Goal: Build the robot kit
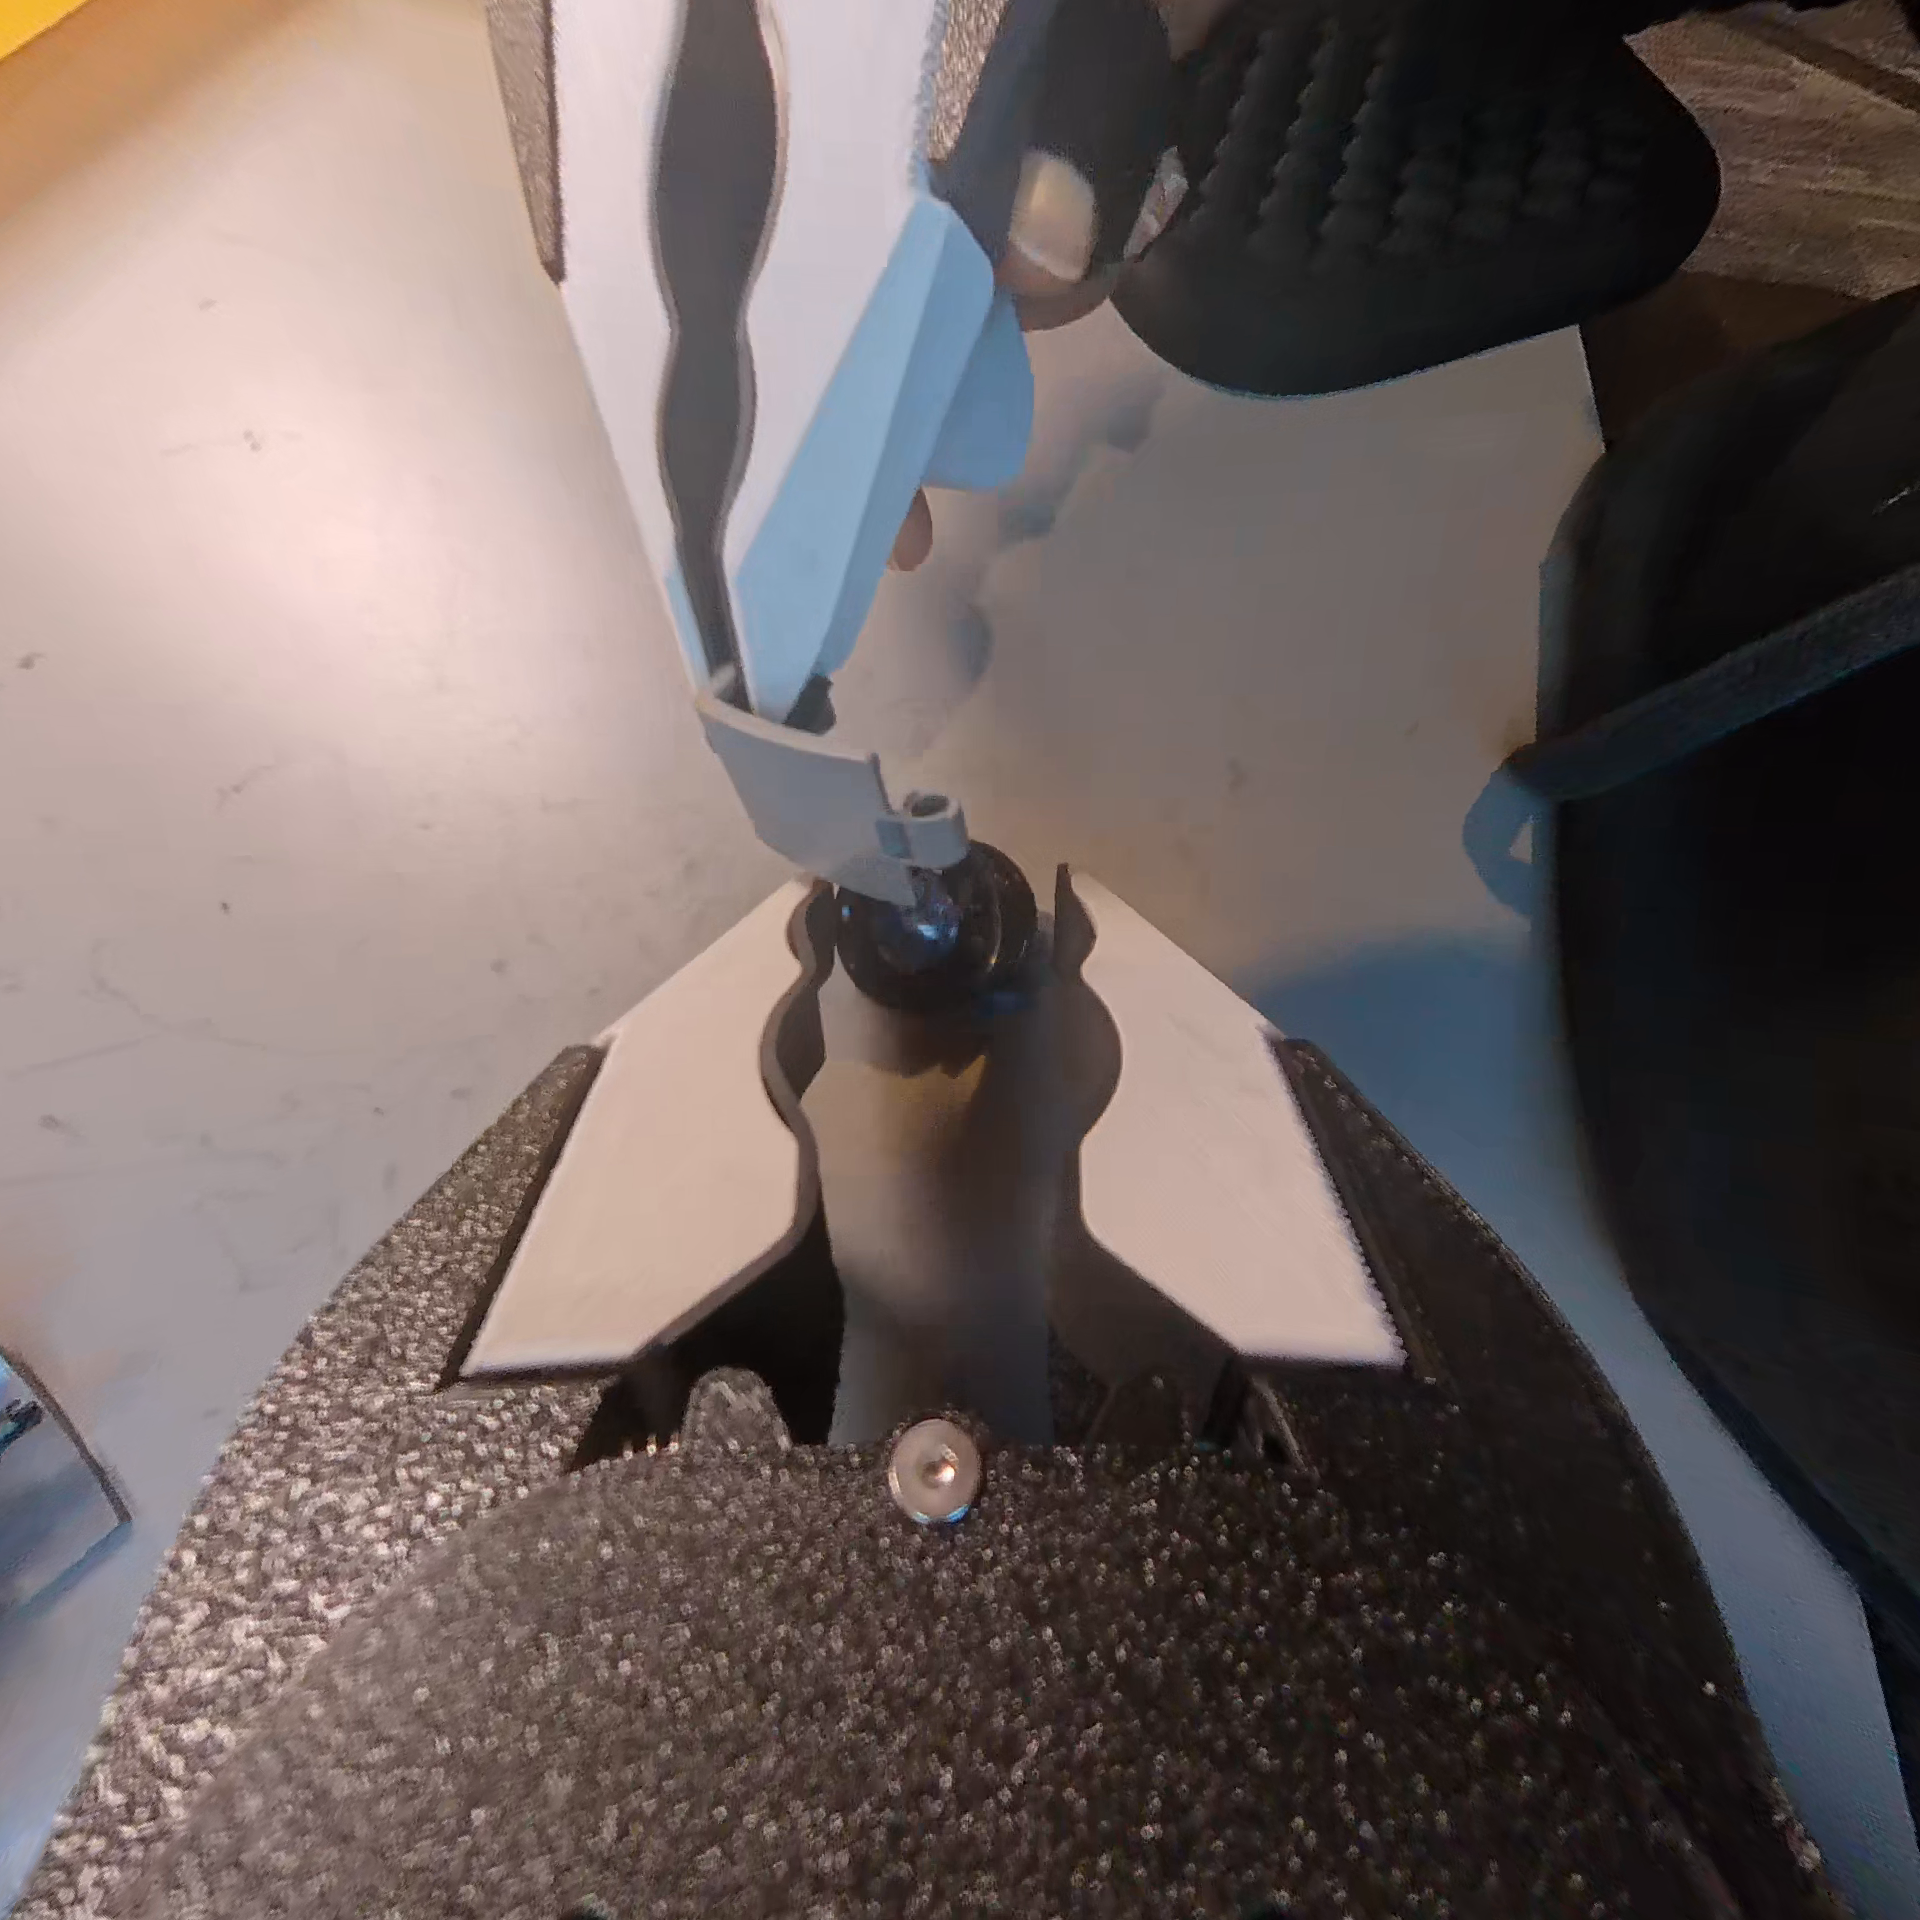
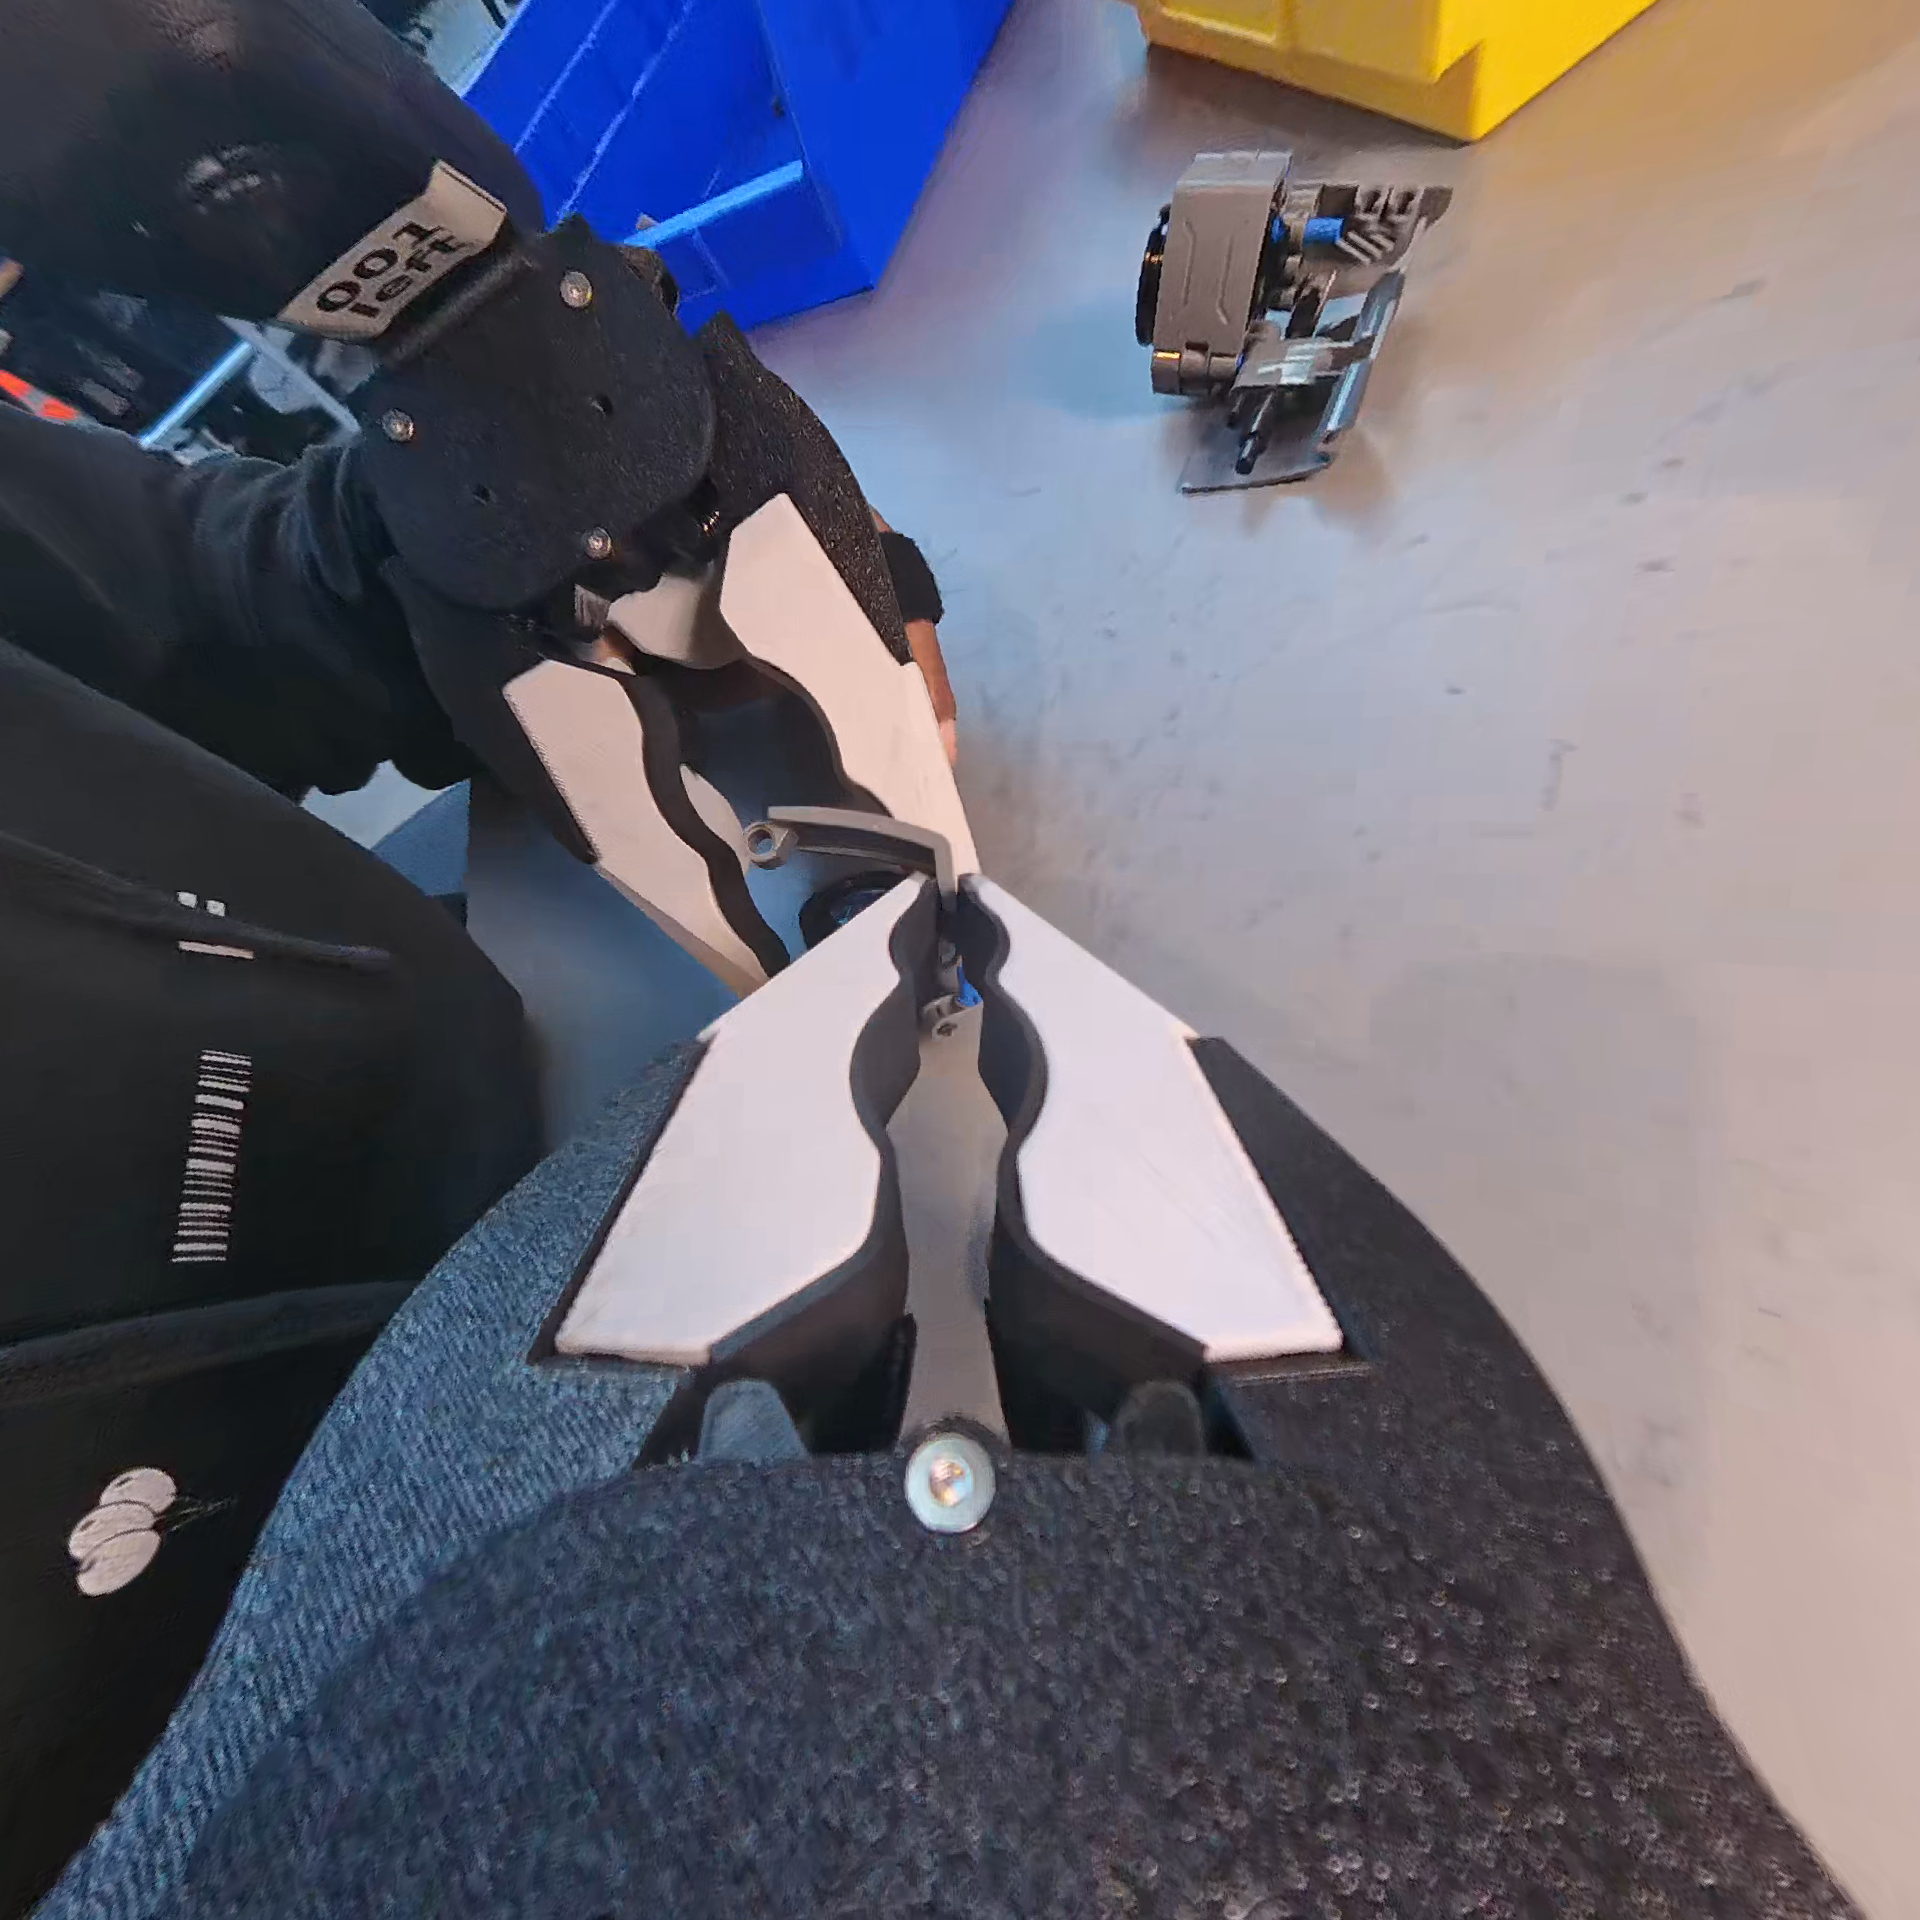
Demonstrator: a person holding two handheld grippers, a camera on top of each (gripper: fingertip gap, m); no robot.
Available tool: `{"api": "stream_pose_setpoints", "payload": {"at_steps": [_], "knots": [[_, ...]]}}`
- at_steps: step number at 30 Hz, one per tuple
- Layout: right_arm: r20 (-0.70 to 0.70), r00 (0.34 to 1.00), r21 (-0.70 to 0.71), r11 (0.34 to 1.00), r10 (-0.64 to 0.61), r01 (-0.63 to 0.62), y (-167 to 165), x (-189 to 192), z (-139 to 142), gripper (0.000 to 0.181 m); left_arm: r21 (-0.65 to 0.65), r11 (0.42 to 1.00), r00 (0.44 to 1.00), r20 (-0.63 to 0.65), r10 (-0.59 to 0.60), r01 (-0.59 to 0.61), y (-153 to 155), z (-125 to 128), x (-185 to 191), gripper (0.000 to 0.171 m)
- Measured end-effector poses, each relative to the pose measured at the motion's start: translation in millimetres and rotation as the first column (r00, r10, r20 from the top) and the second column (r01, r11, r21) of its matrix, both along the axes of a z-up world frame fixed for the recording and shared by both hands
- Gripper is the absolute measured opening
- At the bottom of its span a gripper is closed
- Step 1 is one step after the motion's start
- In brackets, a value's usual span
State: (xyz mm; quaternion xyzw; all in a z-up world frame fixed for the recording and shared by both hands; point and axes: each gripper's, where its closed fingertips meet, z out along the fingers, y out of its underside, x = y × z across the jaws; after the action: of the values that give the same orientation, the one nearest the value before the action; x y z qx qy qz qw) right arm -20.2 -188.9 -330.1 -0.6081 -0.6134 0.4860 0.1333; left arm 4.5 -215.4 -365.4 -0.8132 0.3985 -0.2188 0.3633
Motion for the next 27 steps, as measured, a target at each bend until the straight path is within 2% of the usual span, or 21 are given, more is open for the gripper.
{"api": "stream_pose_setpoints", "payload": {"at_steps": [4, 7, 14, 18, 20, 22, 24, 27], "knots": [[0.011, 1.0, -0.011, 1.0, 0.004, -0.004, -3, -2, -4, 0.002, -0.017, 1.0, 1.0, -0.003, 0.008, -0.008, 1, -4, 0, 0.04], [0.024, 1.0, 0.02, 1.0, 0.003, -0.003, -1, -2, -10, 0.003, -0.035, 0.999, 1.0, -0.006, 0.02, -0.02, 1, -5, -3, 0.046], [0.033, 0.999, 0.062, 0.997, -0.038, 0.036, 10, -4, -13, 0.003, -0.015, 0.996, 0.99, 0.109, 0.094, -0.093, 7, 23, -20, 0.049], [0.043, 0.999, 0.103, 0.994, -0.026, 0.021, 9, -13, -13, 0.003, 0.039, 0.988, 0.981, 0.126, 0.145, -0.151, 14, 37, -26, 0.038], [0.04, 0.999, 0.112, 0.994, -0.007, 0.002, 6, -19, -10, 0.003, 0.053, 0.98, 0.98, 0.073, 0.187, -0.191, 19, 33, -33, 0.022], [0.032, 0.999, 0.138, 0.99, 0.007, -0.012, 8, -23, -8, 0.004, 0.051, 0.971, 0.97, 0.071, 0.231, -0.234, 22, 34, -42, 0.012], [-0.006, 0.998, 0.103, 0.992, 0.068, -0.067, 2, -24, 0, 0.01, 0.009, 0.961, 0.952, 0.141, 0.271, -0.275, 23, 39, -50, 0.003], [-0.05, 0.991, 0.08, 0.99, 0.12, -0.116, 2, -21, 7, 0.016, -0.123, 0.951, 0.91, 0.277, 0.309, -0.285, 22, 39, -52, 0.001]]}}
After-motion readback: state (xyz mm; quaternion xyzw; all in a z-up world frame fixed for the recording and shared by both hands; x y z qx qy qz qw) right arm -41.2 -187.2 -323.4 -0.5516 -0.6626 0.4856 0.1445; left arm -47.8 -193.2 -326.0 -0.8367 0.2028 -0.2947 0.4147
